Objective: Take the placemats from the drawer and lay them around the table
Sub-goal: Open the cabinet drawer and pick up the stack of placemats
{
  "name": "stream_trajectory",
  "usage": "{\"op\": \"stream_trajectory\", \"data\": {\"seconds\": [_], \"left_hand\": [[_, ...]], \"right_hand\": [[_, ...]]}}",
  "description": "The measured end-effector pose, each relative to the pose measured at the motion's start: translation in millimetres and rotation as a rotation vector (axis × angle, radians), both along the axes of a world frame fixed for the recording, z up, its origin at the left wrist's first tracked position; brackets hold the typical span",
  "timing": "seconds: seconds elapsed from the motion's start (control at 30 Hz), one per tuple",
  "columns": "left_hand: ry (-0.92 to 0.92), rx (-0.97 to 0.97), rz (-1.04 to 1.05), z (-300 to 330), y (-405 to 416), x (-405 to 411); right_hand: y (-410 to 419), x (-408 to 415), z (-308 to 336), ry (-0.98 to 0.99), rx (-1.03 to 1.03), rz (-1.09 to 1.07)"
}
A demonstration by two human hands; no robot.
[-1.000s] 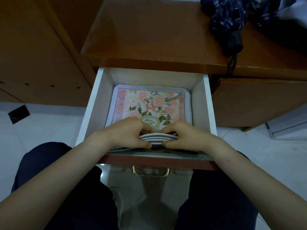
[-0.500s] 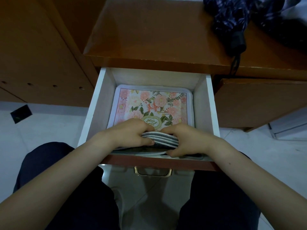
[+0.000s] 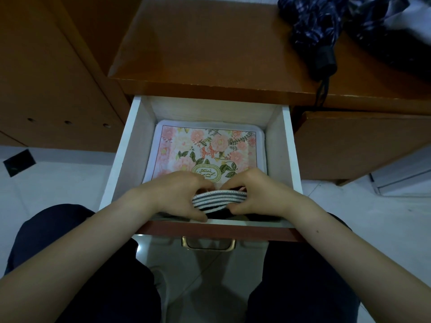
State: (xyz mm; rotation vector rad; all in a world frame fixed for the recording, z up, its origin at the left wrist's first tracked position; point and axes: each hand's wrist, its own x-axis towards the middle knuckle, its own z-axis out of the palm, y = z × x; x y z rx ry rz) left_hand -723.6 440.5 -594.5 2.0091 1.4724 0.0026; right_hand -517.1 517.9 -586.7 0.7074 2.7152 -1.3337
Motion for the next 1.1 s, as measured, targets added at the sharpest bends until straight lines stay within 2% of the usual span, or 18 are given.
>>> {"op": "stream_trajectory", "data": {"seconds": [0.33, 0.47, 0.63, 0.8, 0.9, 1.1], "left_hand": [[-0.095, -0.055, 0.087, 0.9, 4.7, -0.9], [-0.069, -0.04, 0.063, -0.2, 3.6, 0.3], [-0.077, -0.061, 0.057, 8.7, 0.6, -0.2], [-0.064, -0.1, 0.037, 25.0, -3.1, -3.7], [-0.017, -0.121, 0.012, 40.8, -6.0, -7.8], [0.175, -0.039, 0.069, 93.1, -11.6, -32.6]], "right_hand": [[1.1, -1.1, -3.1, -0.061, 0.046, 0.023], [-0.1, -1.5, -13.0, -0.188, 0.189, 0.083], [-4.1, -8.2, 0.0, -0.317, 0.135, 0.085], [-2.0, -9.1, 20.7, -0.345, -0.01, 0.03], [1.1, -15.0, 38.9, -0.372, -0.03, 0.033], [12.8, -20.5, 100.0, -0.41, -0.014, -0.034]]}}
